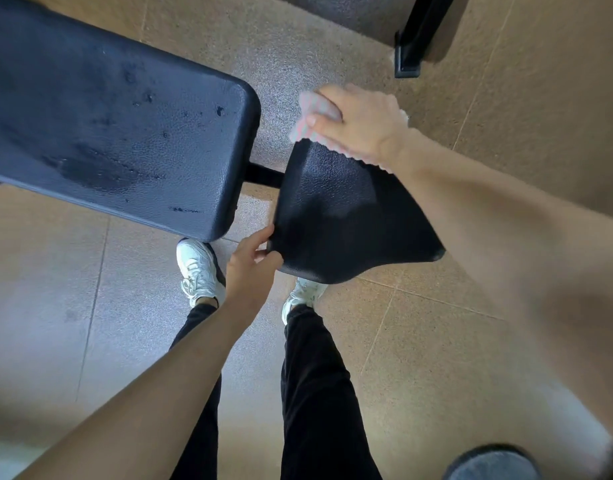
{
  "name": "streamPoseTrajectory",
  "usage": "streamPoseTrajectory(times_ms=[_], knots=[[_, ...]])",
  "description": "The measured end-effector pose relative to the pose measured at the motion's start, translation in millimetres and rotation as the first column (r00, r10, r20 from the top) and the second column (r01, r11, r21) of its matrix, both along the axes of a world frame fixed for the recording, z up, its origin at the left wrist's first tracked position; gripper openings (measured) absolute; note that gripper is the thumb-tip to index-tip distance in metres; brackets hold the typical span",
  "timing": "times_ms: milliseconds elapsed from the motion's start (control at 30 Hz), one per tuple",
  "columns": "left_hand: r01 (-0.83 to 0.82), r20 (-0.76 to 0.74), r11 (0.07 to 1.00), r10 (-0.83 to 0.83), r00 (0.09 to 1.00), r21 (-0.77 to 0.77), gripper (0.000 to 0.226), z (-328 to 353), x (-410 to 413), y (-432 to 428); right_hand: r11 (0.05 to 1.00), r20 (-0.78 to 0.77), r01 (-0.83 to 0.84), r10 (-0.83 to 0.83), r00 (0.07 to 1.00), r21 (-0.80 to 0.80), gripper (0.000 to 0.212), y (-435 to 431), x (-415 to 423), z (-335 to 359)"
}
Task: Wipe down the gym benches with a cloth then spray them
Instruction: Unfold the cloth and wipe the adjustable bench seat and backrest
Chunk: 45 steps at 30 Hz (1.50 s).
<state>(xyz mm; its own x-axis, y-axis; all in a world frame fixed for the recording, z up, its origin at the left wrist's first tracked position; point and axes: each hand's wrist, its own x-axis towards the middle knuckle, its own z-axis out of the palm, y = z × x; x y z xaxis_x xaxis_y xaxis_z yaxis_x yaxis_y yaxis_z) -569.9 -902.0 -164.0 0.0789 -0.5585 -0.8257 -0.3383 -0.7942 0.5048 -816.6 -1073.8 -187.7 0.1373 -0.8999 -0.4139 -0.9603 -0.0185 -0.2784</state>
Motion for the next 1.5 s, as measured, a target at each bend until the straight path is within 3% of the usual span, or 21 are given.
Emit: streamPoseTrajectory(times_ms=[167, 300, 433, 533, 667, 733, 833, 933, 1033, 1167, 1233, 1333, 1400, 1467, 1500], knots=[[0.12, 0.122, 0.989, -0.109, 0.987, -0.087, 0.053, 3, -7, 1, 0.995, 0.206, 0.059, -0.075, 0.976, 0.08, 0.035, 4, -16, 7], [0.193, 0.175, 0.975, -0.172, 0.969, -0.109, 0.06, 5, -10, 5, 0.986, 0.297, 0.117, -0.147, 0.944, 0.116, 0.04, 22, -37, -1], [0.244, 0.203, 0.963, -0.218, 0.955, -0.112, 0.065, 6, -13, 7, 0.932, 0.443, 0.274, -0.355, 0.823, 0.237, 0.046, 58, -58, -3], [0.27, 0.218, 0.957, -0.242, 0.946, -0.107, 0.071, 9, -15, 12, 0.918, 0.454, 0.275, -0.383, 0.804, 0.287, 0.053, 83, -75, 0], [0.297, 0.227, 0.945, -0.263, 0.938, -0.134, 0.076, 12, -20, 17, 0.815, 0.367, 0.381, -0.549, 0.751, 0.437, 0.048, 123, -92, 12], [0.324, 0.234, 0.935, -0.286, 0.929, -0.144, 0.077, 11, -21, 19, 0.717, 0.398, 0.441, -0.679, 0.617, 0.54, 0.027, 143, -101, 13], [0.349, 0.249, 0.925, -0.306, 0.919, -0.152, 0.079, 9, -20, 20, 0.658, 0.5, 0.461, -0.753, 0.428, 0.595, 0.022, 168, -108, 15], [0.409, 0.261, 0.892, -0.355, 0.898, -0.192, 0.058, 10, -21, 21, 0.637, 0.597, 0.523, -0.755, 0.273, 0.566, 0.029, 191, -110, 11], [0.45, 0.277, 0.869, -0.388, 0.879, -0.208, 0.055, 9, -20, 20, 0.583, 0.642, 0.598, -0.753, 0.144, 0.55, 0.047, 213, -109, 5], [0.485, 0.273, 0.844, -0.423, 0.864, -0.23, 0.05, 11, -19, 20, 0.386, 0.616, 0.73, -0.785, -0.061, 0.564, 0.057, 252, -97, 8], [0.499, 0.267, 0.834, -0.438, 0.859, -0.235, 0.054, 12, -17, 19, 0.268, 0.579, 0.806, -0.808, -0.111, 0.528, 0.053, 270, -86, 4], [0.504, 0.245, 0.836, -0.453, 0.857, -0.218, 0.063, 10, -12, 19, 0.216, 0.507, 0.876, -0.861, -0.038, 0.432, 0.051, 287, -68, -7], [0.495, 0.229, 0.846, -0.451, 0.863, -0.199, 0.07, 9, -11, 20, 0.178, 0.475, 0.886, -0.879, -0.053, 0.428, 0.048, 289, -55, -3], [0.479, 0.225, 0.855, -0.436, 0.871, -0.197, 0.073, 9, -10, 19, 0.083, 0.489, 0.858, -0.847, -0.207, 0.507, 0.032, 286, -39, 2], [0.473, 0.219, 0.859, -0.432, 0.875, -0.195, 0.074, 9, -11, 20, 0.002, 0.48, 0.824, -0.814, -0.328, 0.567, 0.024, 283, -29, 4]])
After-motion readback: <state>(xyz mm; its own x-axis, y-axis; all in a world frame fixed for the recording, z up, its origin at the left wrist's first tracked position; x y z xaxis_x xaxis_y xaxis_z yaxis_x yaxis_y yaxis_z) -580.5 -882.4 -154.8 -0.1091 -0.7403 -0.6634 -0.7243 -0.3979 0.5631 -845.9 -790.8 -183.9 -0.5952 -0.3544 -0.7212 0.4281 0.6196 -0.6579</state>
